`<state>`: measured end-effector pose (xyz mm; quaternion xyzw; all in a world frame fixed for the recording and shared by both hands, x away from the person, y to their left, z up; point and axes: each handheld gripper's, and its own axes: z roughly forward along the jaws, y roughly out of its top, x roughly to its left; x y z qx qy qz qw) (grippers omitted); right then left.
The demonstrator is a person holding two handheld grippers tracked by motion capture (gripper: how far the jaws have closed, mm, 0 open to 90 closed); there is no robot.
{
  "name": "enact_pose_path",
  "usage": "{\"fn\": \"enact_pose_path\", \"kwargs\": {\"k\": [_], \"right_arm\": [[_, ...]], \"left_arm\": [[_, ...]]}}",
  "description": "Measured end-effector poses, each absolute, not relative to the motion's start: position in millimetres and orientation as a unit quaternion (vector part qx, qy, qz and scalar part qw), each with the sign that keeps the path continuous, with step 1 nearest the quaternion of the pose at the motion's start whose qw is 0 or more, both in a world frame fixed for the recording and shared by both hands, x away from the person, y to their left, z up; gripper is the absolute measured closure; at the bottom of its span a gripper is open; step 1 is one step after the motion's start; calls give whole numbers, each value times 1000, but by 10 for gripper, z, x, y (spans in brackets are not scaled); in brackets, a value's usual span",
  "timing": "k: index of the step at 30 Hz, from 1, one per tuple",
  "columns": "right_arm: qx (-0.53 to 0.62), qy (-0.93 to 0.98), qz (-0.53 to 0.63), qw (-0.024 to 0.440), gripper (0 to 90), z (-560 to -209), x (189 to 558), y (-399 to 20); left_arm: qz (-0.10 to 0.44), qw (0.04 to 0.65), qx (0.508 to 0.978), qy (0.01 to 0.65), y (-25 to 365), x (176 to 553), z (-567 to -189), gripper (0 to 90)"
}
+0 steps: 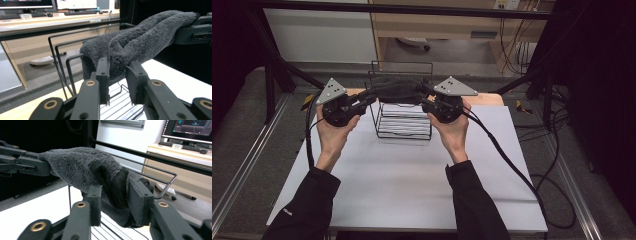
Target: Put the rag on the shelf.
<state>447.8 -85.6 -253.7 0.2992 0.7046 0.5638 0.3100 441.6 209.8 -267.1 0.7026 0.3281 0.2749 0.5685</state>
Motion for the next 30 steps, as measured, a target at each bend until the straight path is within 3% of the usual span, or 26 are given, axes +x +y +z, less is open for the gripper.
{"fn": "enact_pose_path", "kwargs": {"k": [15,30], "right_arm": [[325,730,524,294,465,-2673,4376,-939],[363,737,509,257,301,-3109,4449,-1075]], "left_arm": [[273,516,741,333,2024,4386,-2786,636],[251,484,756,363,2056,4429,-3123,454]]}}
